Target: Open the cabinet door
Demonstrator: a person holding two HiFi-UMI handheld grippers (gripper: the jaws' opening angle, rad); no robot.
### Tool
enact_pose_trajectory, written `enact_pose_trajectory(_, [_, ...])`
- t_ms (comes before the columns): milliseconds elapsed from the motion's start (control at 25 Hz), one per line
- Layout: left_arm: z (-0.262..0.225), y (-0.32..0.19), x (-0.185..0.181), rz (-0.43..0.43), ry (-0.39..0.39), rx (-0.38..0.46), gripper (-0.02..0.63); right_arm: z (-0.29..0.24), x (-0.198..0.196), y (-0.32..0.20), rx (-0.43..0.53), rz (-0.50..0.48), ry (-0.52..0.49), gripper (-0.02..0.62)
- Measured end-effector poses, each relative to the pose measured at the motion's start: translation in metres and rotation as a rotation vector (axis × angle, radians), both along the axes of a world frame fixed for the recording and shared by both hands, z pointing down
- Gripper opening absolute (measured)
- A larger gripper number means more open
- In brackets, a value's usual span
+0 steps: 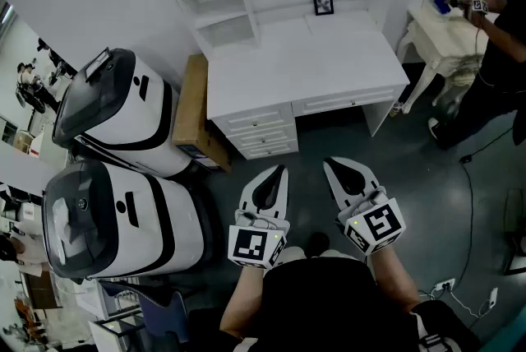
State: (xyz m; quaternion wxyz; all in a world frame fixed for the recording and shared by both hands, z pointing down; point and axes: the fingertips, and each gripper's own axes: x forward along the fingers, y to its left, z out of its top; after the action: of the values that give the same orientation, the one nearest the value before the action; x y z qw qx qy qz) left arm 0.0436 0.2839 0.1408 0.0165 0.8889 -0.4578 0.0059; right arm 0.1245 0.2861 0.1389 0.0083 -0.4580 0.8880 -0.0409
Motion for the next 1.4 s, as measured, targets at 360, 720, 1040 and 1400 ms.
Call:
enact_pose_trajectory(360, [0.006, 0.009, 0.007, -0.012, 0.017, -0.036, 0.021, 0.006, 0.0, 0.011, -0.031, -0.037, -0.052, 0.015])
enact_pose_trajectory(720, [0.028, 0.016, 0.012, -0.039, -0.011, -0.073, 0.021, 0.028, 0.005, 0.017, -0.057, -0.05, -0.063, 0.017])
enact_pose_trajectory(1040, [0.05, 0.01, 0.009, -0.049, -0.022, -0.123, 0.021, 0.049, 0.002, 0.009, -0.125, -0.066, -0.106, 0.017])
enact_pose_trajectory(1400, [0.073, -0.039, -0.012, -0.053, 0.001, -0.165, 0.021, 0.072, -0.014, -0.037, -0.193, -0.052, -0.082, 0.017])
